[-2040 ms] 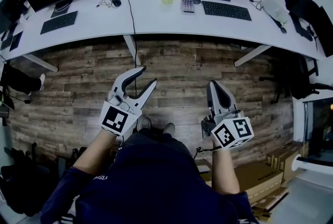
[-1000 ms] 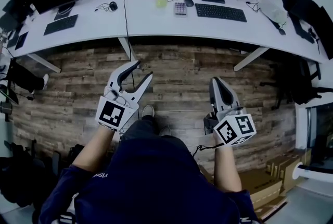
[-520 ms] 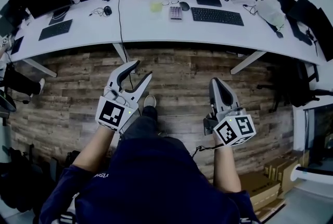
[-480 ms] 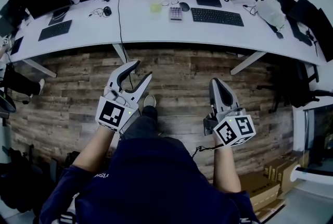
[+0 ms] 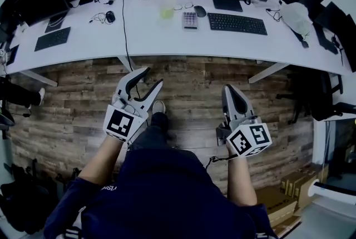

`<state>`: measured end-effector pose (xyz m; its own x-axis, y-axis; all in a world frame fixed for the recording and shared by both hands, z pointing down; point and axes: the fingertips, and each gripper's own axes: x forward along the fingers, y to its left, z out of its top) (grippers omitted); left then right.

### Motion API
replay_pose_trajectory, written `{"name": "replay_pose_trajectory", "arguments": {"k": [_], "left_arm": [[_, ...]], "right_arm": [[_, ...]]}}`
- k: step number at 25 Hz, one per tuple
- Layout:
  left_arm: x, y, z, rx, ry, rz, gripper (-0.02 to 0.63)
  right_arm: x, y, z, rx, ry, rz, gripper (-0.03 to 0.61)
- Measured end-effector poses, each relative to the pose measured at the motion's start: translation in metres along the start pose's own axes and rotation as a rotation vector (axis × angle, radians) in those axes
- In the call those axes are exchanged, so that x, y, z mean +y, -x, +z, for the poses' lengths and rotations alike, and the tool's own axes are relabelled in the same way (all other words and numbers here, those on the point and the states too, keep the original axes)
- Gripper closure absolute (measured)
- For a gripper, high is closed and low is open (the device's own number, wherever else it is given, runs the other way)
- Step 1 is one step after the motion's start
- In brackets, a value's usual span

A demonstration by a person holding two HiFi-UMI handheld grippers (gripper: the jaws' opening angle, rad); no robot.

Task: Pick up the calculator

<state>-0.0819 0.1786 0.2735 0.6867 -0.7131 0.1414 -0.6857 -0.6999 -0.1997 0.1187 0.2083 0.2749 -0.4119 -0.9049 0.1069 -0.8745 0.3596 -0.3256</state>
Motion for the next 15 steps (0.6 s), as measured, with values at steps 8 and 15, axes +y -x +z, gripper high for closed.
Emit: {"name": "replay_pose_trajectory", "arguments": {"k": [8,15], "left_arm": [[0.069,-0.059,-0.028,0.033,0.034,-0.038,0.417],[0.12,-0.107,-0.045,0.067,0.031,-0.083,0.417]], "right_arm": [[-0.018,-0.09,-0.001,0.045,-0.019,-0.016,0.575],[-0.039,-0.157,0.0,0.083,-0.042,-0.055,0.575]]}}
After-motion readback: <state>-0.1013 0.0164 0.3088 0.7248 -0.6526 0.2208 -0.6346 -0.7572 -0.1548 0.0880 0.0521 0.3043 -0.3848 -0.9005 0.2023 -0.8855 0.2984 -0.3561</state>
